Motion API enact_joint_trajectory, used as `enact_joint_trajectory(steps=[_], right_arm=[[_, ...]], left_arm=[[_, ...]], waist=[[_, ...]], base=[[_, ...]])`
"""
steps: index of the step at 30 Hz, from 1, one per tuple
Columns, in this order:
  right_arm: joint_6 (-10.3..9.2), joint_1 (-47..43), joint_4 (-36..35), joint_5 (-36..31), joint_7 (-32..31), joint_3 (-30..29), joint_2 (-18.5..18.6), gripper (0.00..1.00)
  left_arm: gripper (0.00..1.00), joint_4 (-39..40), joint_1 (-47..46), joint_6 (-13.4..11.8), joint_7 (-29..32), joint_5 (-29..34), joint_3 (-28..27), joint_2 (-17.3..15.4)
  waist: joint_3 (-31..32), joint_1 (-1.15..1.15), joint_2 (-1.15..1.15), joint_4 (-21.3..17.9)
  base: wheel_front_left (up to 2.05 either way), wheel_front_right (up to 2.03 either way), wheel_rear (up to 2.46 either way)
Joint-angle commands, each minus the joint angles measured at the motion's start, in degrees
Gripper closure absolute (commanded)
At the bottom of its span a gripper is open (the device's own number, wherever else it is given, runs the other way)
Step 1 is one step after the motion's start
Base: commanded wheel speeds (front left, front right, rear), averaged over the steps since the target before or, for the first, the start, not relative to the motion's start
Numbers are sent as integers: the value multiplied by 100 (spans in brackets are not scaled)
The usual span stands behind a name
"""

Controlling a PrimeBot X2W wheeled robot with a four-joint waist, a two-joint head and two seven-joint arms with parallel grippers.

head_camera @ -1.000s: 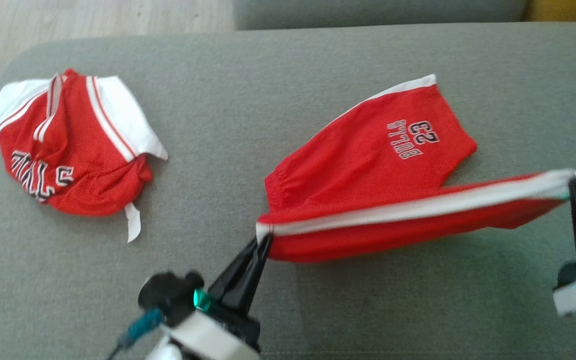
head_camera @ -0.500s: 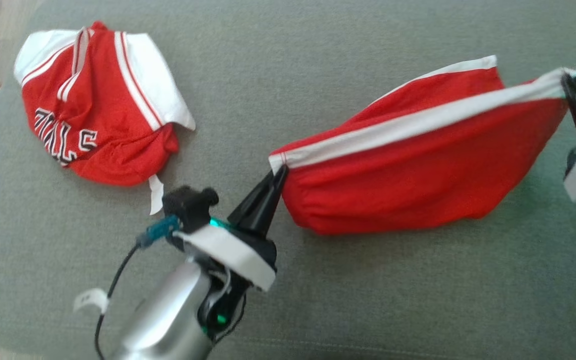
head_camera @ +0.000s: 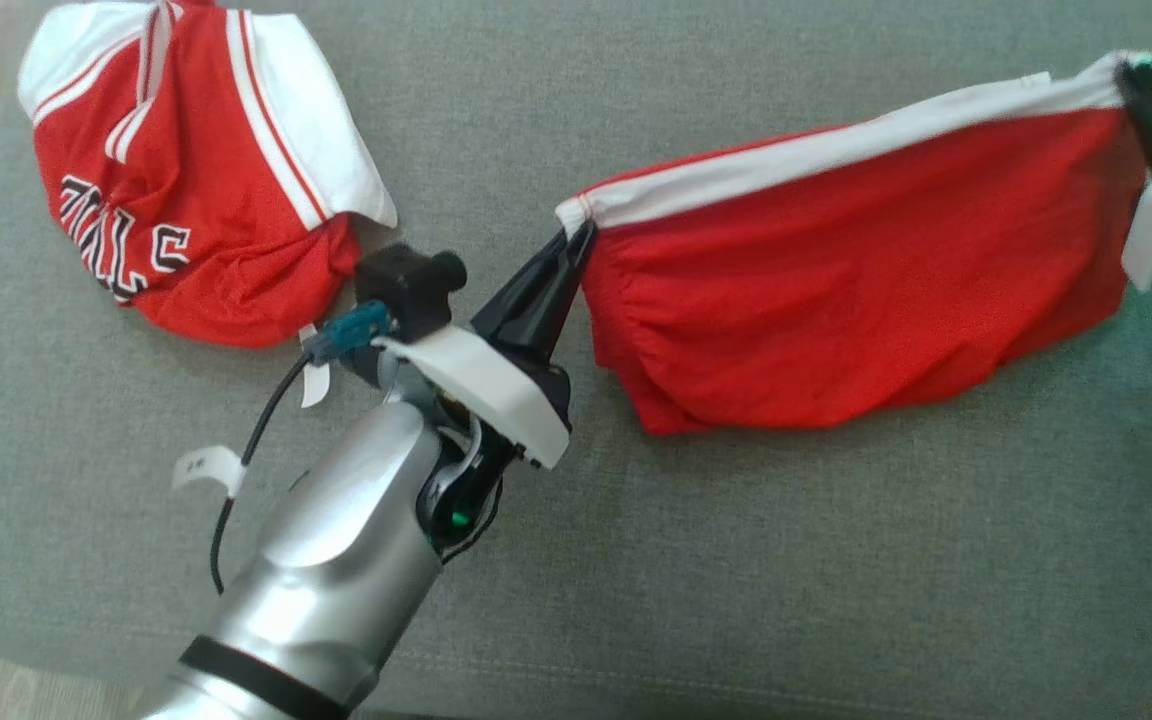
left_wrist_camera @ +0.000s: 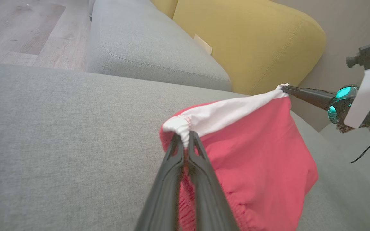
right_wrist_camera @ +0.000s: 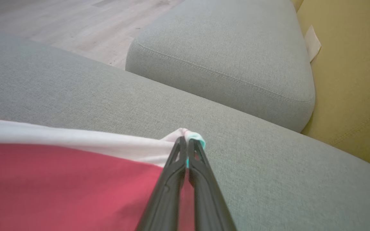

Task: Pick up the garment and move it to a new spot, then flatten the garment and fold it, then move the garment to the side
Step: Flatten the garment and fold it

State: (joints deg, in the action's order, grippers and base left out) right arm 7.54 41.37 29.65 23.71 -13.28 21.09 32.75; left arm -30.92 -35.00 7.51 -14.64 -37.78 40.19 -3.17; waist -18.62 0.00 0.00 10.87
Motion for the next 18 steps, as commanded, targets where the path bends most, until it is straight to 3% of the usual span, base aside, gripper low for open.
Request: enact_joint_trajectory(steps=[1, 2, 3, 4, 5, 12, 18], right_arm=[[-5, 237, 48, 57, 161, 133, 82, 82], [-5, 317, 147, 99, 259, 199, 55, 64], [-5, 390, 257, 132, 374, 228, 27, 0], [-5, 458, 317, 145, 577, 272, -3, 0], [-5, 505, 394, 175, 805, 285, -40, 0], [-5, 276, 718, 680, 1874, 517, -204, 0], [-5, -464, 595, 980, 2156, 607, -188, 0]], left_arm=[[95, 77, -244, -2, -34, 93, -160, -28], [86, 20, -272, -2, -35, 132, -150, -22], [72, -22, -307, -2, -35, 203, -140, -17], [55, -43, -337, -2, -35, 311, -156, -14], [2, -70, -339, -13, -35, 410, -219, -10], [0, 46, 129, -145, -35, 1005, -594, 17], [0, 1037, 1153, -619, -35, 1653, -1198, 23]], waist=[[-82, 0, 0, -10], [-100, 0, 0, -9], [-115, 0, 0, -11], [-125, 0, 0, -13], [-119, 0, 0, -21], [248, 0, 0, -122], [607, 0, 0, -313]], base=[[0, 0, 0], [0, 0, 0], [0, 0, 0], [0, 0, 0], [0, 0, 0], [0, 0, 0], [0, 0, 0]])
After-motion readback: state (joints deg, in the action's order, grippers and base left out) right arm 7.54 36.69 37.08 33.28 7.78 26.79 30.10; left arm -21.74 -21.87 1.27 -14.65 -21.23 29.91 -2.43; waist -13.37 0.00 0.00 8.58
